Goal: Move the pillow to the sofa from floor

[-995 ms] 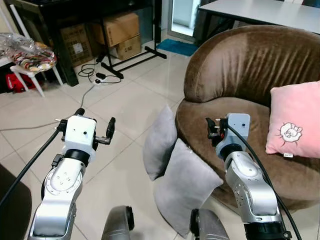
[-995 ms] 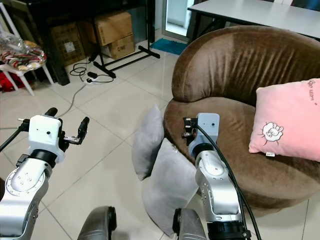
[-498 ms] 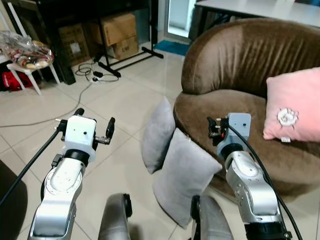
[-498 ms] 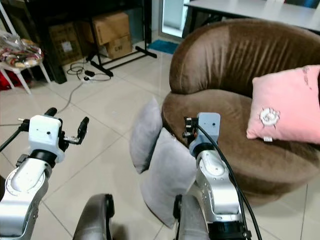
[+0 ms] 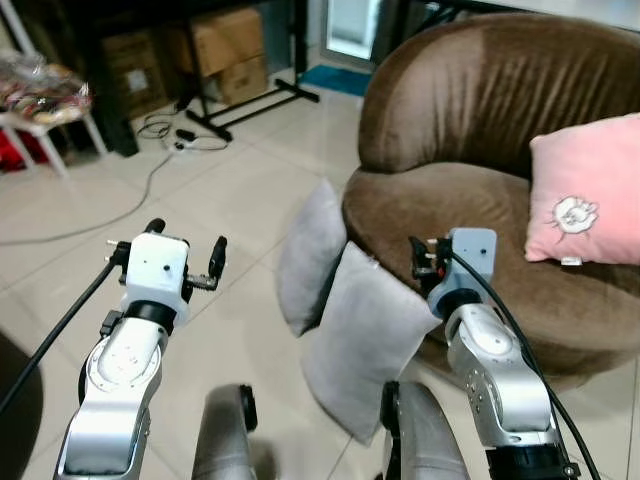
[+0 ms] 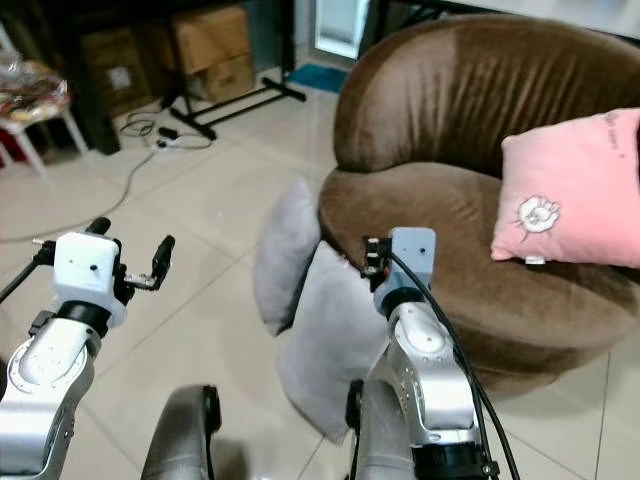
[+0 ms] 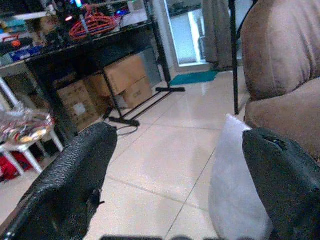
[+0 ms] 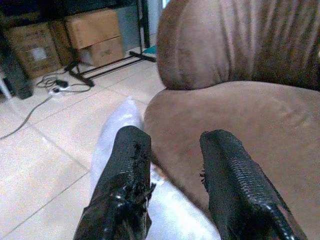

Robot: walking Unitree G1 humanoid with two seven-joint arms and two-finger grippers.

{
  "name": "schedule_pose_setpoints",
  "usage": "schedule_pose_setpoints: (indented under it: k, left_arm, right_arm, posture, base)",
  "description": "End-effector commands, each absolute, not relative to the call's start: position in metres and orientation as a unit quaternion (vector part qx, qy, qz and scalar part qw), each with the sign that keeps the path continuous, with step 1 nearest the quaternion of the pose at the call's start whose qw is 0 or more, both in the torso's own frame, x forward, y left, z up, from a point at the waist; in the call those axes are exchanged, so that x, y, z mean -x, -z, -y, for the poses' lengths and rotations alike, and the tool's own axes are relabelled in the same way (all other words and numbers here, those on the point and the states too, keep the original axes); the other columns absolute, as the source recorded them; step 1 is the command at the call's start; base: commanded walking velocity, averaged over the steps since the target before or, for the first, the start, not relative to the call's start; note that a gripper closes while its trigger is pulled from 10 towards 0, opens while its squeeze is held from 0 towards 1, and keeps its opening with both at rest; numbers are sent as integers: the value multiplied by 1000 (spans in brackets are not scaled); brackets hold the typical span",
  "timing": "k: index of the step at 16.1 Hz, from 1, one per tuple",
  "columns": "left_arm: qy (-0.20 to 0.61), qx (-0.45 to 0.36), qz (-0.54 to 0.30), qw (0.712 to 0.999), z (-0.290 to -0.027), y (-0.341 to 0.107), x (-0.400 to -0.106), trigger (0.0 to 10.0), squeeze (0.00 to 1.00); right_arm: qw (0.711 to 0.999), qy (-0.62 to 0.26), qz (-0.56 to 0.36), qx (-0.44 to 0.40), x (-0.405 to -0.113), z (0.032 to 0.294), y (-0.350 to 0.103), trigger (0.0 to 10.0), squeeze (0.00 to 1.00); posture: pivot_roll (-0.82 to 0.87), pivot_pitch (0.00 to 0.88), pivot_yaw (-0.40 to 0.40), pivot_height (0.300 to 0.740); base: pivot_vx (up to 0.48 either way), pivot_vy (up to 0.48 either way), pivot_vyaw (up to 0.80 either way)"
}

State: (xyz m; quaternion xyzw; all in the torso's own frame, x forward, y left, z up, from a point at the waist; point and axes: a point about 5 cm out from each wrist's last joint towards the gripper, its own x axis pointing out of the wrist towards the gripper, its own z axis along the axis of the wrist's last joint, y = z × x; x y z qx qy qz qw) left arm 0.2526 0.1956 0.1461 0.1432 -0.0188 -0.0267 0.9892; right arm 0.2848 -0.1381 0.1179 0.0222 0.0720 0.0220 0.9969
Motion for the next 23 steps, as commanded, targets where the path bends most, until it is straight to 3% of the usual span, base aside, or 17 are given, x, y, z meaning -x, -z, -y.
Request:
schedule_pose_setpoints:
  k: [1,9,13,23]
  left_arm:
    - [27,-143,21,989,-195,-148,-254,10000,0]
    - [28,-144,19,989,-195,-147,-255,10000,0]
    - [21,-154,22,988,-195,-147,-256,10000,0]
    - [20,-157,22,987,-196,-147,-256,10000,0]
  right_arm:
    - [998,-16,-64,-18,-286,142,-121,10000,0]
    - [997,-15,-68,-17,-287,143,-121,10000,0]
    - [997,-19,-69,-18,-288,143,-120,10000,0]
    - [996,-28,-81,-30,-284,142,-114,10000,0]
  posture:
    - [-28,0,4,539]
    - [-28,0,3,539]
    - [-26,0,-1,539]
    - [-27,0,9,444]
  base:
    - [319,0,0]
    - [314,0,-359]
    - [0,0,0]
    - [0,0,0]
